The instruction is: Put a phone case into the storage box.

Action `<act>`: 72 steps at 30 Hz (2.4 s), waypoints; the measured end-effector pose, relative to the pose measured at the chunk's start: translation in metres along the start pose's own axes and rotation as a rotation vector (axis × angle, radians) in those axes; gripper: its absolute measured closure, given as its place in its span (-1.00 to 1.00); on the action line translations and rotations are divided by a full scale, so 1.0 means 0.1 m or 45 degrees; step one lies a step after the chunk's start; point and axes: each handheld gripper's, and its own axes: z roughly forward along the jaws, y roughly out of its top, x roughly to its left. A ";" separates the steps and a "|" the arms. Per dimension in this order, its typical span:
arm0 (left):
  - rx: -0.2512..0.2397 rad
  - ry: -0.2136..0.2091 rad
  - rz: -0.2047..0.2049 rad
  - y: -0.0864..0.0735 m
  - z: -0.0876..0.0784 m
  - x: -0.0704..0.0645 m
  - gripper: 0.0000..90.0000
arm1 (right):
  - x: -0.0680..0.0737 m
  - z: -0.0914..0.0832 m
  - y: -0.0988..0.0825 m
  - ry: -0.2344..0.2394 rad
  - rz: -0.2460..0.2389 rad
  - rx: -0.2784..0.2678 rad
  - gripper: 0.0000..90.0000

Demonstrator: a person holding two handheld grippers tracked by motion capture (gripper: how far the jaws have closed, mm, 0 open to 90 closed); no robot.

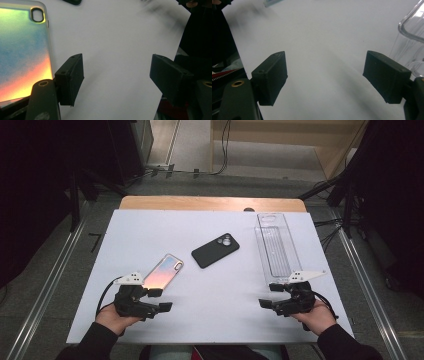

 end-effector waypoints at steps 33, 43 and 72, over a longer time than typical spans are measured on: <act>-0.038 0.202 -0.068 0.30 -0.04 0.18 -0.83 | 0.01 -0.03 -0.02 -0.003 0.014 -0.008 -0.61; -0.026 0.307 -0.075 0.40 0.02 0.33 -0.83 | 0.00 -0.03 -0.02 -0.006 0.016 -0.010 -0.61; -0.073 0.328 -0.069 0.54 0.18 0.66 -1.00 | 0.00 -0.03 -0.03 -0.016 0.011 -0.012 -0.61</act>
